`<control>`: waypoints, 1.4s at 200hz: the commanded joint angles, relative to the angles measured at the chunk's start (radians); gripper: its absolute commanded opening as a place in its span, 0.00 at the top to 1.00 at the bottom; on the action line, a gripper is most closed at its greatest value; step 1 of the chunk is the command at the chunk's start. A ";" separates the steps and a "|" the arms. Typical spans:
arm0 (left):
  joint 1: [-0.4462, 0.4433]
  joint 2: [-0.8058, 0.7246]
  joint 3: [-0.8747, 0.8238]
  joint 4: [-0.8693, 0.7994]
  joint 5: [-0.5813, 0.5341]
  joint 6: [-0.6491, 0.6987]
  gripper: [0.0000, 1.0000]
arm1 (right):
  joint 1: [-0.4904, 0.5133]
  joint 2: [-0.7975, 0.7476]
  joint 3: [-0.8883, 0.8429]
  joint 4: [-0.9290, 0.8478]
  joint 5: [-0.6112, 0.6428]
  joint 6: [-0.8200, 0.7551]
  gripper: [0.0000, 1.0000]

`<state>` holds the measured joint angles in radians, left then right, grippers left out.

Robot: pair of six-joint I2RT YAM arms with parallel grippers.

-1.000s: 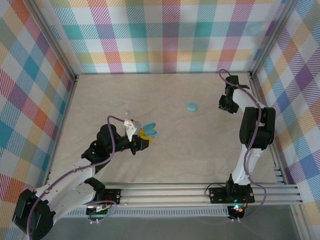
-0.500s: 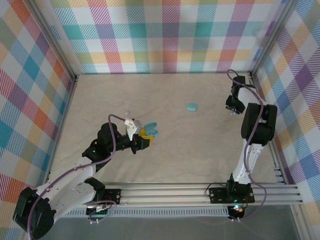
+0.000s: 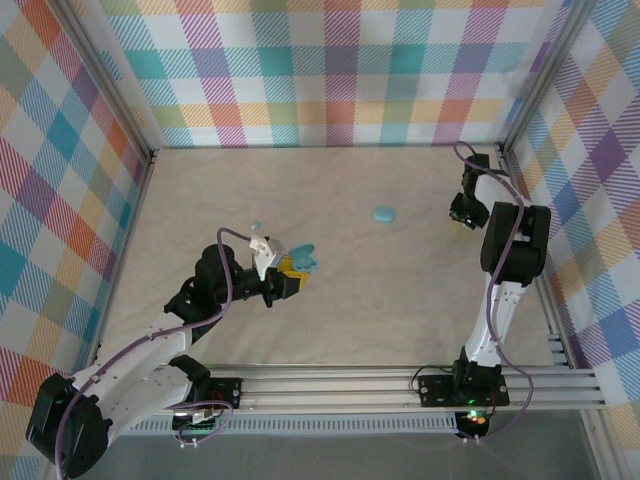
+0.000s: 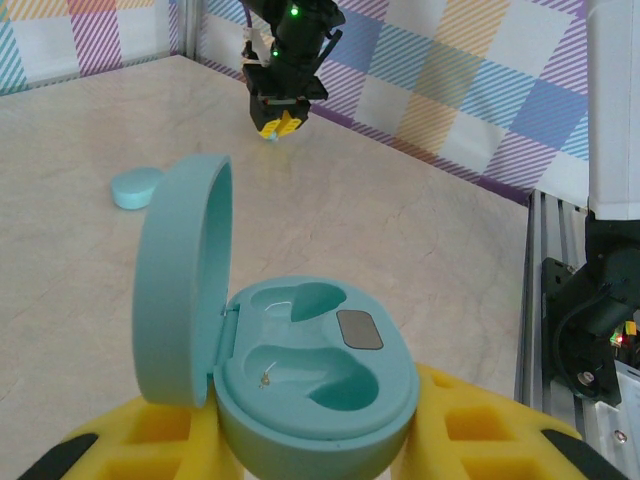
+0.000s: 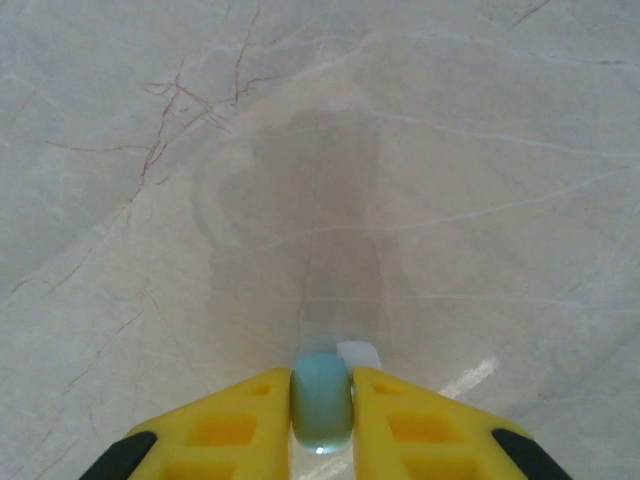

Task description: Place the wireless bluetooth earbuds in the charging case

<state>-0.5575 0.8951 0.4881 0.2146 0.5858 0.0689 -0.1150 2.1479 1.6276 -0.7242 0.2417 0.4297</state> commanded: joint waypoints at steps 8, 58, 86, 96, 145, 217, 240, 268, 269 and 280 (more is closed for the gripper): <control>-0.001 -0.001 0.032 0.014 0.020 0.014 0.85 | -0.006 0.016 0.011 -0.029 -0.056 -0.027 0.82; -0.001 0.001 0.039 0.009 -0.008 0.013 0.85 | 0.007 -0.065 -0.034 -0.056 -0.184 -0.098 0.85; -0.001 0.008 0.049 -0.006 -0.048 0.015 0.86 | 0.069 -0.163 -0.110 -0.081 -0.281 -0.122 0.86; -0.001 0.010 0.050 -0.009 -0.063 0.016 0.86 | 0.107 -0.205 -0.155 -0.087 -0.329 -0.121 0.86; 0.001 -0.010 0.046 -0.038 -0.107 0.023 0.86 | 0.392 -0.282 -0.256 -0.203 -0.529 -0.165 0.87; 0.001 -0.136 -0.010 -0.073 -0.179 0.015 0.86 | 0.622 -0.116 -0.141 -0.292 -0.820 -0.602 0.87; 0.001 -0.142 -0.012 -0.078 -0.183 0.019 0.86 | 0.626 -0.047 -0.088 -0.297 -0.706 -0.707 0.86; -0.001 -0.104 0.027 -0.133 -0.155 0.063 0.86 | 0.623 -0.003 -0.036 -0.300 -0.565 -0.750 0.75; 0.000 -0.102 0.028 -0.133 -0.154 0.063 0.86 | 0.622 -0.003 -0.035 -0.299 -0.561 -0.750 0.74; -0.001 -0.087 0.033 -0.122 -0.143 0.058 0.86 | 0.617 0.007 -0.014 -0.290 -0.530 -0.758 0.69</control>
<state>-0.5575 0.7826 0.4927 0.1131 0.4217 0.0994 0.5098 2.1368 1.5562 -0.9928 -0.3962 -0.2287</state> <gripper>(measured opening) 0.337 0.271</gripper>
